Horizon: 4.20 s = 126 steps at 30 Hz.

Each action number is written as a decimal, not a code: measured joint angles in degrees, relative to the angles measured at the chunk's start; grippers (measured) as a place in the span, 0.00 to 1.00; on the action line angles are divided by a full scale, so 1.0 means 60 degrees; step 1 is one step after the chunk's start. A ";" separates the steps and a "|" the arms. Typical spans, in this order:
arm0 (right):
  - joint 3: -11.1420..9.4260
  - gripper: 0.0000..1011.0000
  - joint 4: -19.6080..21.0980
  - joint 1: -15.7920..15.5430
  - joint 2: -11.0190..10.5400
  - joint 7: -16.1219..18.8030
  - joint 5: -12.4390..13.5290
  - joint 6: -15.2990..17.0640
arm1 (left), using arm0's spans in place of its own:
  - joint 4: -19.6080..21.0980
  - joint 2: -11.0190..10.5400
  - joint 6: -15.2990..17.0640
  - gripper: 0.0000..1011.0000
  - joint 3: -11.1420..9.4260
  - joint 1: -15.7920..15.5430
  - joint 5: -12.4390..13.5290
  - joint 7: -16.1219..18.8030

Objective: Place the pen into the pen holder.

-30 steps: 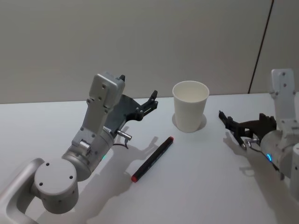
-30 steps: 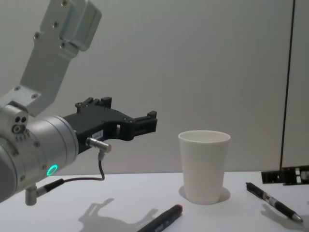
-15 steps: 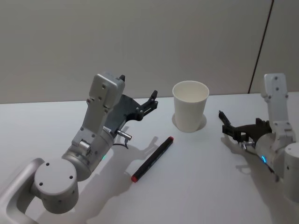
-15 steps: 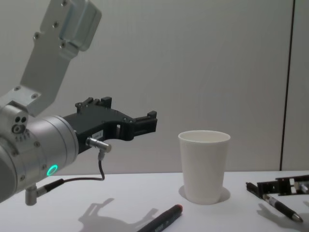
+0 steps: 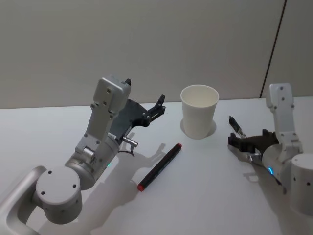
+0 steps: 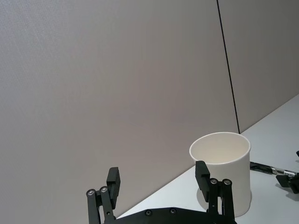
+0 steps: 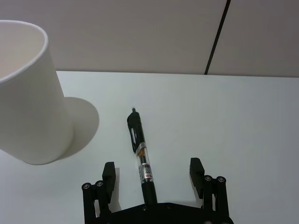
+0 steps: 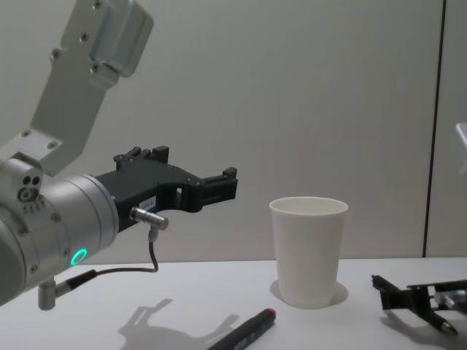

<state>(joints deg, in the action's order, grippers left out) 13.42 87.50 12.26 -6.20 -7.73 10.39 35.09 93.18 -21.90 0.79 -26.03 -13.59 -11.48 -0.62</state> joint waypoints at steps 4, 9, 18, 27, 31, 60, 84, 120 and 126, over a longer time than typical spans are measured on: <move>0.0003 0.99 -0.0101 0.0006 0.0030 0.0041 -0.0035 -0.0049 | 0.0000 0.0001 0.0000 0.99 0.0000 0.0000 0.0000 0.0000; 0.0006 0.99 -0.0192 0.0014 0.0060 0.0081 -0.0074 -0.0114 | 0.0000 0.0000 0.0000 0.99 0.0000 0.0000 0.0000 0.0000; 0.0002 0.99 -0.0276 0.0023 0.0089 0.0117 -0.0108 -0.0172 | 0.0000 0.0000 0.0000 0.99 0.0000 0.0000 0.0000 0.0000; 0.0023 0.86 -0.0306 0.0024 0.0112 0.0152 -0.0121 -0.0189 | 0.0000 0.0000 0.0000 0.99 0.0000 0.0000 0.0000 0.0000; 0.0024 0.82 -0.0324 0.0022 0.0115 0.0157 -0.0124 -0.0192 | 0.0000 0.0000 0.0000 0.99 0.0000 0.0000 0.0000 0.0000; -0.0004 0.63 -0.0368 0.0032 0.0146 0.0160 -0.0137 -0.0242 | 0.0000 0.0000 0.0000 0.99 0.0000 0.0000 0.0000 0.0000; -0.0017 0.47 -0.0378 0.0031 0.0160 0.0142 -0.0128 -0.0260 | 0.0000 0.0000 0.0000 0.99 0.0000 0.0000 0.0000 0.0000; -0.0023 0.24 -0.0383 0.0030 0.0167 0.0146 -0.0139 -0.0260 | 0.0000 0.0000 0.0000 0.99 0.0000 0.0000 0.0000 0.0000; -0.0031 0.20 -0.0385 0.0030 0.0172 0.0150 -0.0139 -0.0263 | 0.0000 0.0000 0.0000 0.99 0.0000 0.0000 0.0000 0.0000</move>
<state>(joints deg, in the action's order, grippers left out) 13.24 85.19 12.43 -5.17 -6.83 9.55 33.52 93.18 -21.89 0.79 -26.02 -13.58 -11.48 -0.63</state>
